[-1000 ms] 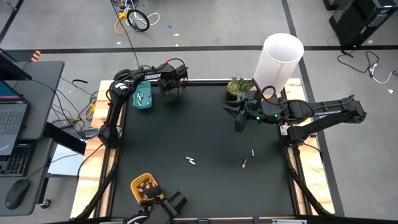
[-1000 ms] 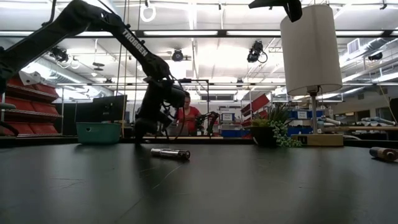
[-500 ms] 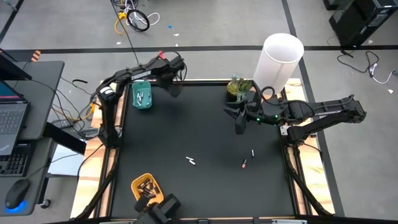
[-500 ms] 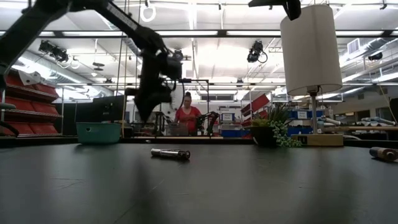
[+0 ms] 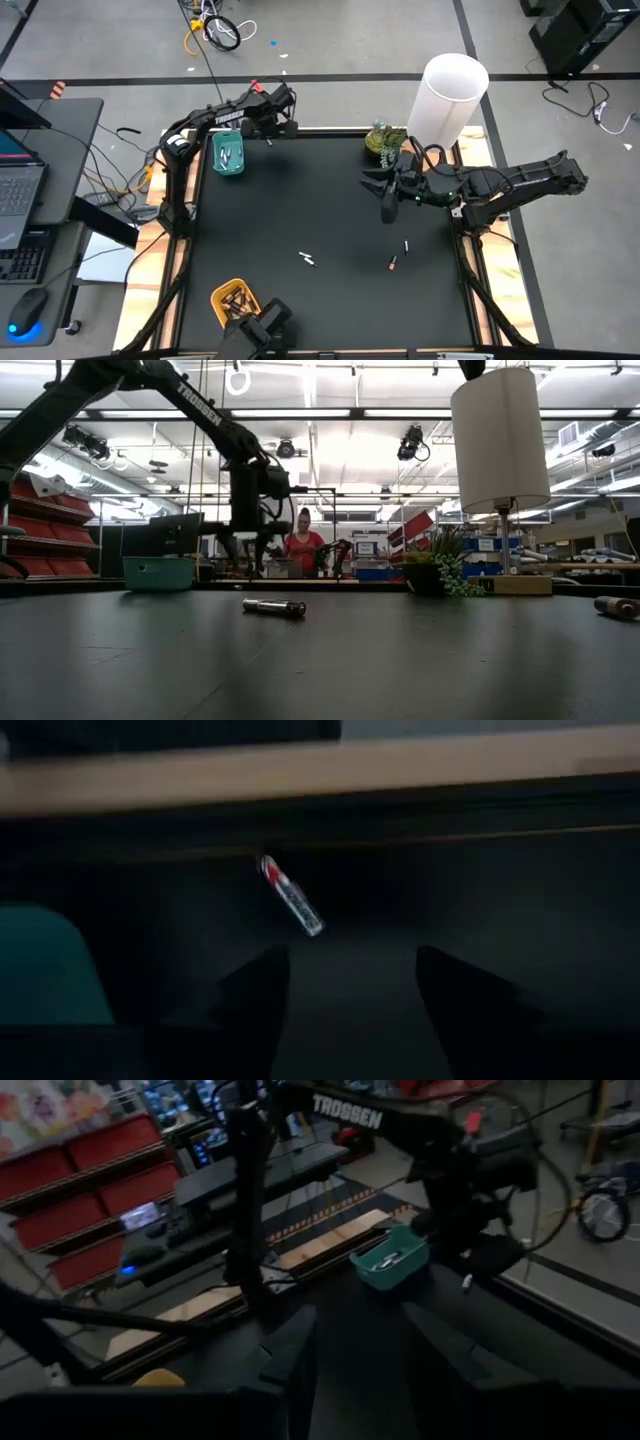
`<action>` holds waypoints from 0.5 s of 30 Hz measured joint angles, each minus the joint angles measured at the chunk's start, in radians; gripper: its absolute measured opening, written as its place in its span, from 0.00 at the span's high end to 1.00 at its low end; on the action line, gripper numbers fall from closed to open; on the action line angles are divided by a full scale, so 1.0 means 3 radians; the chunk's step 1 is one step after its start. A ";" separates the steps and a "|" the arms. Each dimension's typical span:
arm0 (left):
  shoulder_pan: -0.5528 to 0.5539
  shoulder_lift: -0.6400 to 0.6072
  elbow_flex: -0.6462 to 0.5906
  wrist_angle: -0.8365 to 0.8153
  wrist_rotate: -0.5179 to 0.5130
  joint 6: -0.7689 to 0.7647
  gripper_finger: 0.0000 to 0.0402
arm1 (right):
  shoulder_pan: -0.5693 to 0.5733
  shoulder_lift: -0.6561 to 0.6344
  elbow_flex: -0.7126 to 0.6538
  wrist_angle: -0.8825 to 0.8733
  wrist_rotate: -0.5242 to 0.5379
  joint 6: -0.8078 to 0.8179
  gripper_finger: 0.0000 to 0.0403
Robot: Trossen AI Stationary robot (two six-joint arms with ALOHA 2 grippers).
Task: Sort batteries
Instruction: Put the silver battery into the blue bin
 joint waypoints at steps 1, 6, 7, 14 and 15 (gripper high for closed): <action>0.0009 0.0032 0.0000 -0.0011 0.0028 -0.0071 0.40 | 0.0000 0.0000 0.0000 0.0000 0.0042 0.0002 0.68; -0.0014 0.0092 -0.0001 0.0086 -0.0057 -0.0282 0.38 | 0.0000 0.0000 0.0000 -0.0001 0.0073 0.0012 0.68; -0.0013 0.0091 0.0000 0.0121 -0.0062 -0.0319 0.38 | 0.0000 0.0000 0.0000 -0.0002 0.0073 0.0012 0.69; 0.0002 0.0091 0.0000 0.0156 -0.0261 -0.0804 0.39 | 0.0000 -0.0001 0.0000 -0.0002 0.0073 0.0011 0.69; 0.0002 0.0098 0.0000 0.0165 -0.0286 -0.0837 0.39 | 0.0000 0.0000 0.0000 -0.0002 0.0074 0.0011 0.69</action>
